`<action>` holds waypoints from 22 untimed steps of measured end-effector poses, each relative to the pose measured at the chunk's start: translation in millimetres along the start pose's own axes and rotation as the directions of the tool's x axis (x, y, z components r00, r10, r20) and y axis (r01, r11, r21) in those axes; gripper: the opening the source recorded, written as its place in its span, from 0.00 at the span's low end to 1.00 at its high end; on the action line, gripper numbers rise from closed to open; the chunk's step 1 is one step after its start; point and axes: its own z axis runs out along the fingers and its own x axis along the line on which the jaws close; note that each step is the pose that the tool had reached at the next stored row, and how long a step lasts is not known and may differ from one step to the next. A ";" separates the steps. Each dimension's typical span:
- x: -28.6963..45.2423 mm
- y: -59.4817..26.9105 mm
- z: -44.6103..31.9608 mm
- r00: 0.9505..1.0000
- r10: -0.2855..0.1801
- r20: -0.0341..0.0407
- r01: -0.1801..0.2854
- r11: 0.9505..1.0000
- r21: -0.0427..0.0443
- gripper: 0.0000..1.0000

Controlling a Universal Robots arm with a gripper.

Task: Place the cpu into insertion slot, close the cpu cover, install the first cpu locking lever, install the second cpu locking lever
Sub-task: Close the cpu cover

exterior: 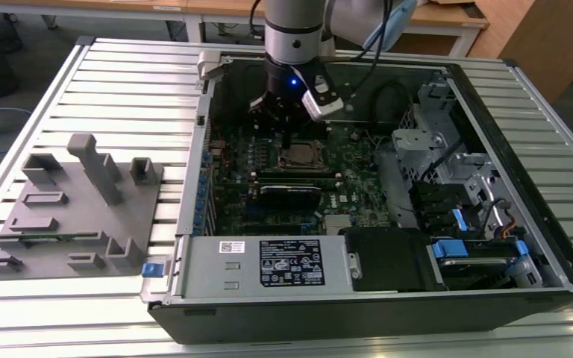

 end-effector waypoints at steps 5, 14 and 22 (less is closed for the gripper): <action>0.0 0.0 -0.1 1.000 0.000 0.000 0.000 1.000 0.000 0.11; -0.8 0.0 0.5 1.000 0.001 0.030 -0.001 1.000 0.002 0.11; -12.2 -1.4 1.4 1.000 0.004 0.030 -0.004 1.000 0.002 0.11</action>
